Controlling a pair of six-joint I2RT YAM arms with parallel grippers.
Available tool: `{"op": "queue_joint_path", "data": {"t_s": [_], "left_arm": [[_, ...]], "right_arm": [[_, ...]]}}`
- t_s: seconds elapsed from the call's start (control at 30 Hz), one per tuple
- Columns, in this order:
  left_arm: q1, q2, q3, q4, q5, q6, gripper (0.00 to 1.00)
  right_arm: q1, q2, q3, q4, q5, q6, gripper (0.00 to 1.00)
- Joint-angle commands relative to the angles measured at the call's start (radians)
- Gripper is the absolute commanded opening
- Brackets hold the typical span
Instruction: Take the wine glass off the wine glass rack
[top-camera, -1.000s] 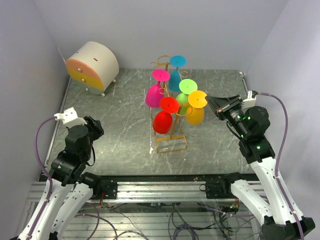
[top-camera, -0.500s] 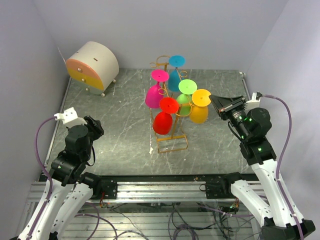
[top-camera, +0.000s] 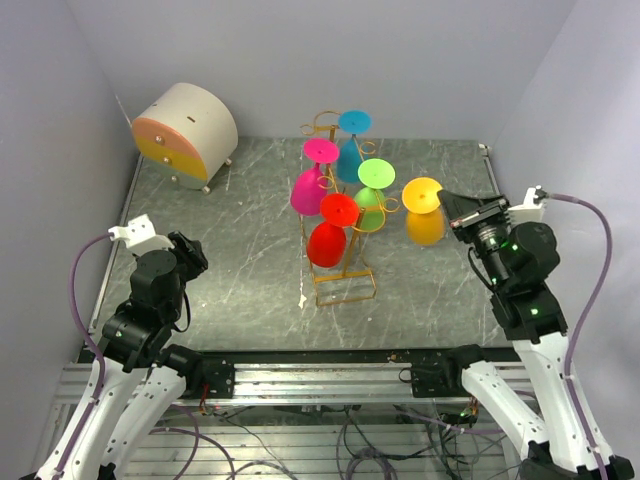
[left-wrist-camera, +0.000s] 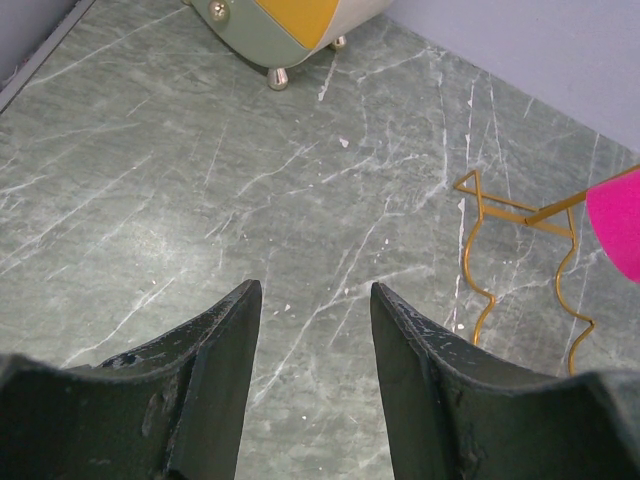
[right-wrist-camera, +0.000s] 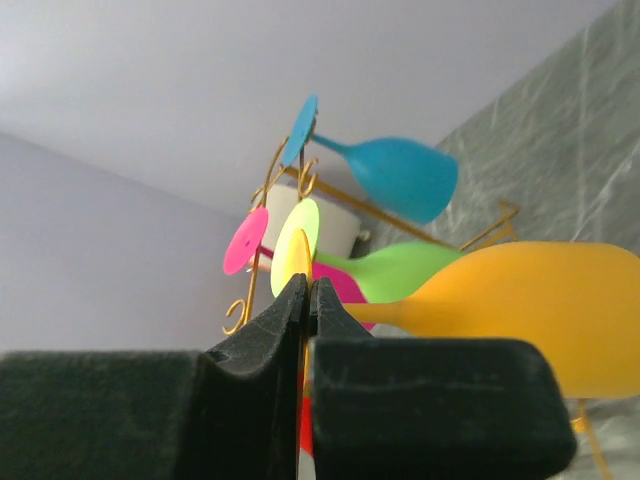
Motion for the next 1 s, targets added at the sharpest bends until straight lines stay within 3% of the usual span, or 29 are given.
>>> {"op": "queue_joint_path", "data": {"t_s": [0.0,0.1,0.27,0.47,0.77,0.97], "left_arm": [[-0.010,0.001,0.036,0.006,0.018,0.006,0.58],[-0.010,0.006,0.050,0.008,0.068,0.015,0.57],[-0.010,0.027,0.106,-0.023,0.202,0.019,0.52],[-0.010,0.023,0.206,-0.027,0.500,-0.123,0.52],[-0.010,0.059,0.381,-0.080,0.776,-0.343,0.59],[-0.010,0.052,0.428,-0.154,0.780,-0.395,0.60]], "right_arm": [[0.000,-0.040,0.105,-0.048,0.104,-0.246,0.00],[0.000,-0.040,0.172,-0.004,-0.015,-0.426,0.00],[-0.002,0.035,0.306,0.030,-0.361,-0.582,0.00],[-0.005,0.087,0.412,0.067,-0.694,-0.723,0.00],[-0.008,0.242,0.581,0.096,-0.916,-0.780,0.00],[-0.001,0.392,0.719,0.176,-0.901,-0.751,0.00]]}}
